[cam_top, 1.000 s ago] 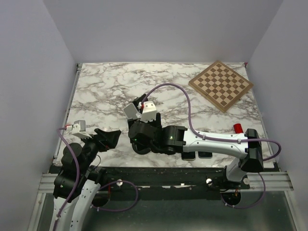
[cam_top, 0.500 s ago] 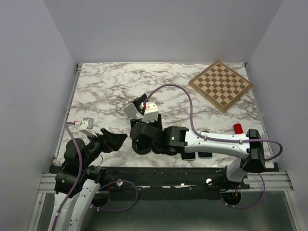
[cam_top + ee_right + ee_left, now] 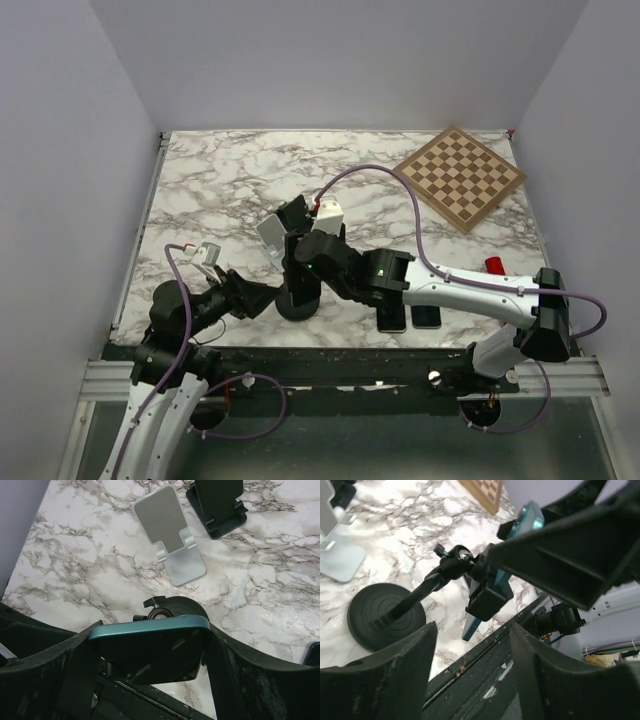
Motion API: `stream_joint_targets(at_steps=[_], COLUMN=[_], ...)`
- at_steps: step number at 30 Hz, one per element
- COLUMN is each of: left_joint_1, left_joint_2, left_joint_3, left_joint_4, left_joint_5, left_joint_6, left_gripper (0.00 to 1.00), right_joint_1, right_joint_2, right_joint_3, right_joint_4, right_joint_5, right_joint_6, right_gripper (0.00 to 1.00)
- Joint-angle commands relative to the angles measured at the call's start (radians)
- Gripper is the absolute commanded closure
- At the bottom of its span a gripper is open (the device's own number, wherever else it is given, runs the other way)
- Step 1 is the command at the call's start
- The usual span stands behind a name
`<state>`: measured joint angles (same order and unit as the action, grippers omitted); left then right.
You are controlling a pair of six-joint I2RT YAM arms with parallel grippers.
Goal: Remove the phone from the phone stand
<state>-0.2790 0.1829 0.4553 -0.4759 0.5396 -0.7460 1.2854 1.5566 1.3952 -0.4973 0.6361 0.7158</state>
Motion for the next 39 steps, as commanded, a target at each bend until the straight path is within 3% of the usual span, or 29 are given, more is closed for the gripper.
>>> stream_joint_targets(at_steps=[1,3,12,19,31,39], left_joint_1=[-0.004,-0.005,-0.048,-0.184,-0.292,-0.307], left_joint_2=[-0.062,-0.043,0.124,0.202,0.266,0.289], left_joint_3=[-0.079,-0.102,-0.030,-0.003,0.029,0.030], left_joint_4=[0.231,0.298,0.286,0.282,0.297,0.334], left_joint_5=[0.109,0.125,0.118,0.014,-0.143,-0.150], left_joint_6=[-0.041,-0.062,0.078,0.146,0.172,0.165], left_gripper=[0.28,0.27,0.34,0.31,0.51,0.60], right_joint_1=[-0.056,-0.073,-0.121,-0.130,-0.130,-0.129], right_joint_2=[-0.031,-0.033,-0.031,-0.017,-0.006,0.002], right_joint_3=[-0.038,-0.035,-0.027,-0.014,-0.009,-0.009], right_joint_4=[0.048,0.046,0.040,0.040,0.036,0.035], right_joint_5=[-0.134,-0.164,-0.270,-0.305,-0.311,-0.305], right_joint_6=[-0.075,-0.086,-0.105,-0.100,-0.097,-0.103], right_gripper=[0.99,0.99,0.99,0.99,0.99,0.99])
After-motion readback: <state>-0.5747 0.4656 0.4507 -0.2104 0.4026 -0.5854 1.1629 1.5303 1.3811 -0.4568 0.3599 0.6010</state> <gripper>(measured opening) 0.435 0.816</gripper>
